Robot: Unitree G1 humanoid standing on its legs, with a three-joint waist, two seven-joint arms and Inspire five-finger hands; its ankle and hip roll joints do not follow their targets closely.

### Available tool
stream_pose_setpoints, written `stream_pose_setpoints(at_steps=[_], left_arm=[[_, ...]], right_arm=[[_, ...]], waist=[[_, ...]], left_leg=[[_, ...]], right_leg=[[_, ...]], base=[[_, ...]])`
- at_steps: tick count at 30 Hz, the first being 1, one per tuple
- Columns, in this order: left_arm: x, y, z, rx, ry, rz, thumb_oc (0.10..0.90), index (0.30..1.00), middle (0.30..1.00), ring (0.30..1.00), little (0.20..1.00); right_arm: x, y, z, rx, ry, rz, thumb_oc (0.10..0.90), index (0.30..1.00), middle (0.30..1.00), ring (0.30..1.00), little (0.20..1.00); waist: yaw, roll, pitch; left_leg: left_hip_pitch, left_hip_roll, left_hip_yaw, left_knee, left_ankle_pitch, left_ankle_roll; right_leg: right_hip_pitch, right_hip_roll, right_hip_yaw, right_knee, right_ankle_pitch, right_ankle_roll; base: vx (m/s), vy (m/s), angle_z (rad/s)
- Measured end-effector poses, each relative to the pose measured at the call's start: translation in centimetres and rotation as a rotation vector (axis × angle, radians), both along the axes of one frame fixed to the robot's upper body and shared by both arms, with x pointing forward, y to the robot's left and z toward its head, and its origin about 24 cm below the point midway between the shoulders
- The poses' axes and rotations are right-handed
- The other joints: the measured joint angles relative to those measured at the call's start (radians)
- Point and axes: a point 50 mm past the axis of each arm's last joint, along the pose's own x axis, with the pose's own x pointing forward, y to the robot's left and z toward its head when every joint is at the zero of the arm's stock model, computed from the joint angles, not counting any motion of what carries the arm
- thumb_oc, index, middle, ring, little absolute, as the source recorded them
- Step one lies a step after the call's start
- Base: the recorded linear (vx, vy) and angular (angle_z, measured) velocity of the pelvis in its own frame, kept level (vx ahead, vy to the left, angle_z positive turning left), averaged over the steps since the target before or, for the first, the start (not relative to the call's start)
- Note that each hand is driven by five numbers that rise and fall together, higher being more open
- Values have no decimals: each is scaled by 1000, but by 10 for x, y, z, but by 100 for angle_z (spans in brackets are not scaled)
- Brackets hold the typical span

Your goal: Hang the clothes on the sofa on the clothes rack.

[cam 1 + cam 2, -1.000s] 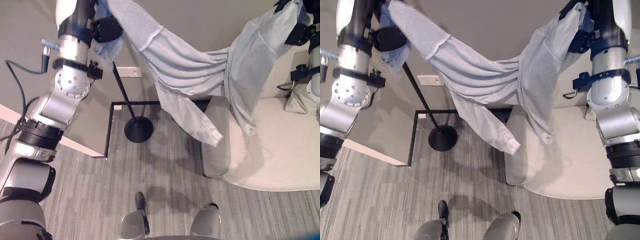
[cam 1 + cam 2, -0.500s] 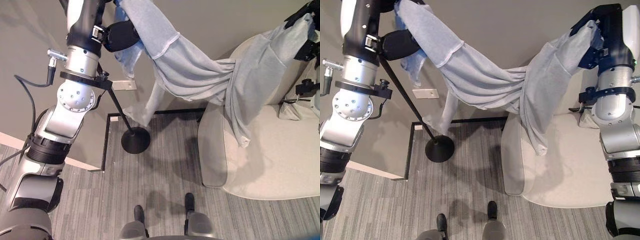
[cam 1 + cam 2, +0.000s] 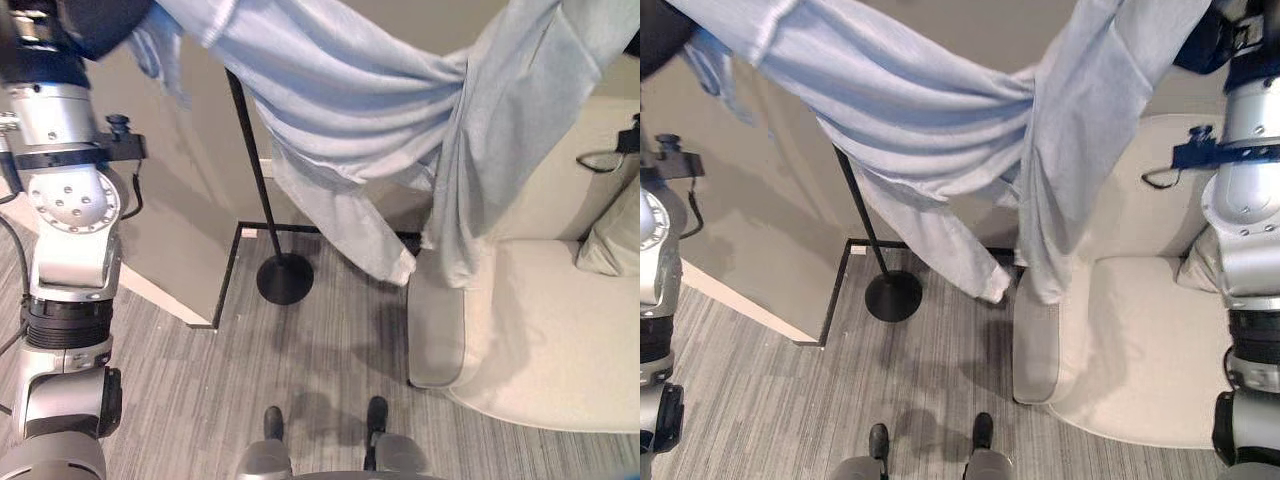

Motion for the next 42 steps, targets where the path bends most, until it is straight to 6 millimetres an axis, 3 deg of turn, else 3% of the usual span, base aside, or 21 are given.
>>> stream_pose_setpoints(at_steps=[7, 11, 18, 21, 24, 26, 30, 33, 42], left_arm=[[-12, 8, 8, -49, -95, 32, 400, 300, 300, 300, 300], [-12, 19, 9, -85, -104, 84, 400, 300, 300, 300, 300], [10, 56, -12, -123, 72, 257, 400, 300, 300, 300, 300], [26, 67, -24, -32, 222, 343, 400, 300, 300, 300, 300], [45, 64, -36, 45, 350, 357, 400, 300, 300, 300, 300], [66, 51, -48, 129, 465, 342, 400, 300, 300, 300, 300], [79, 39, -59, 219, 548, 326, 400, 300, 300, 300, 300], [86, 30, -51, 268, 537, 337, 400, 300, 300, 300, 300], [88, 24, -32, 247, 483, 331, 400, 300, 300, 300, 300]], right_arm=[[-20, 3, 41, -2, -188, 36, 400, 300, 300, 300, 300], [-17, -6, 46, 48, -193, 34, 400, 300, 300, 300, 300], [14, -21, 36, 51, -11, -65, 400, 300, 300, 300, 300], [36, -19, 28, 0, 109, -119, 400, 300, 300, 300, 300], [50, -25, 23, -17, 202, -183, 400, 300, 300, 300, 300], [60, -34, 26, 10, 259, -241, 400, 300, 300, 300, 300], [66, -43, 31, 41, 301, -306, 400, 300, 300, 300, 300], [71, -42, 40, 61, 311, -345, 400, 300, 300, 300, 300], [60, -42, 69, 125, 240, -340, 400, 300, 300, 300, 300]], waist=[[29, -16, -25], [52, -30, -38], [102, -36, -73], [102, -41, -78], [104, -48, -86], [106, -49, -87], [98, -51, -88], [92, -51, -88], [62, -53, -86]], left_leg=[[-11, -3, -45, 1, 6, -2], [-27, -6, -76, 1, 13, -6], [-64, -16, -134, 6, 25, -3], [-73, -21, -145, 4, 28, -2], [-99, -26, -165, 5, 36, -2], [-124, -33, -186, 4, 46, -1], [-149, -39, -187, 2, 51, 1], [-165, -35, -186, 3, 53, 0], [-187, -35, -179, 2, 53, -1]], right_leg=[[18, -5, -47, 0, -4, 3], [24, -8, -74, 0, -16, 4], [29, -16, -133, 0, -24, 4], [27, -21, -146, 0, -25, 6], [14, -24, -165, 0, -25, 6], [0, -29, -184, 0, -24, 7], [-22, -34, -185, 0, -23, 9], [-40, -31, -184, 0, -23, 9], [-62, -29, -181, 0, -23, 9]], base=[[17, -24, 19], [20, -26, 23], [36, -21, 25], [56, -5, 16], [81, -2, 25], [73, -7, 23], [67, 1, 5], [70, -2, 1], [59, -7, 0]])
